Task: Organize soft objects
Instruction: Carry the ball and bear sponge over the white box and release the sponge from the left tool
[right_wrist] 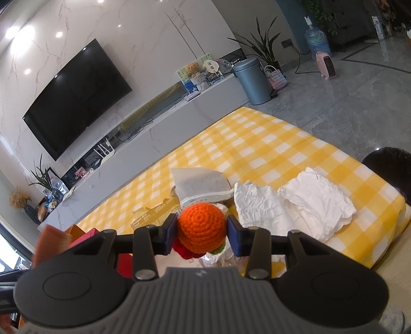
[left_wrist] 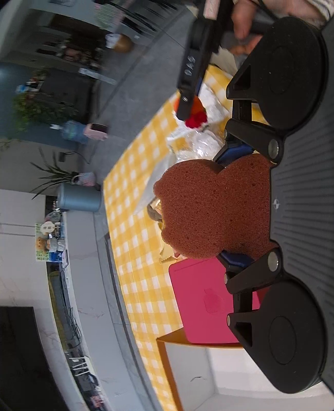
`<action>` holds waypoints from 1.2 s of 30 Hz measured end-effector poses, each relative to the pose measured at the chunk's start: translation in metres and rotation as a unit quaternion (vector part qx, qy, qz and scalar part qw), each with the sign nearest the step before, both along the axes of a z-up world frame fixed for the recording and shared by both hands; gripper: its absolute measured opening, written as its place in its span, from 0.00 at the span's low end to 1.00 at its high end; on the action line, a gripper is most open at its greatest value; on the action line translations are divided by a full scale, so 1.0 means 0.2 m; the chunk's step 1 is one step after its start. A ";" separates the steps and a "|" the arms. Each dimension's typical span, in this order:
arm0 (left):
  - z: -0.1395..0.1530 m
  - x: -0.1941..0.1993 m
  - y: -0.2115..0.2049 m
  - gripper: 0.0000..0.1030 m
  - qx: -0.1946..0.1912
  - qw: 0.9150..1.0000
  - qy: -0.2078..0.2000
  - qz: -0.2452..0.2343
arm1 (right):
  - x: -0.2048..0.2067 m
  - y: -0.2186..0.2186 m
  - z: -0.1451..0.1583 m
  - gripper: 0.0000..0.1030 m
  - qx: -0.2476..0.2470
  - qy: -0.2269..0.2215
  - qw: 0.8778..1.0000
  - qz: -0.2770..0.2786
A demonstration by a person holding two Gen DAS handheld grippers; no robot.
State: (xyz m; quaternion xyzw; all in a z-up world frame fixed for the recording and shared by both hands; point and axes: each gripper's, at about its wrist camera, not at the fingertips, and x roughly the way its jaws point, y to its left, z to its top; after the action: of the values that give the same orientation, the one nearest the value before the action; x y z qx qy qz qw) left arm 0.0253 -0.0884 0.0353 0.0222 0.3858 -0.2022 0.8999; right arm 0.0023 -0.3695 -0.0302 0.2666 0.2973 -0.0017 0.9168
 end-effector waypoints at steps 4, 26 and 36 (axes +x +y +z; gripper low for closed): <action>0.04 -0.03 0.11 0.76 -0.031 0.999 -0.009 0.023 | 0.00 0.02 0.01 0.40 -0.013 0.000 1.000 0.001; 0.16 -0.27 0.86 0.77 -0.014 0.961 -0.112 0.252 | -0.05 0.61 0.28 0.40 0.012 -0.064 0.983 0.172; -0.01 -0.24 0.94 0.76 0.066 0.948 -0.133 0.282 | -0.01 1.37 0.36 0.40 -0.026 -0.059 0.939 0.337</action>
State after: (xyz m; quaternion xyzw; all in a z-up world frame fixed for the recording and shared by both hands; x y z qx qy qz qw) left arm -0.0217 0.1005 0.0341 -0.0010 0.2657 0.0904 0.9598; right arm 0.0005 -0.0959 0.0413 0.1259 0.3149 0.3154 0.8863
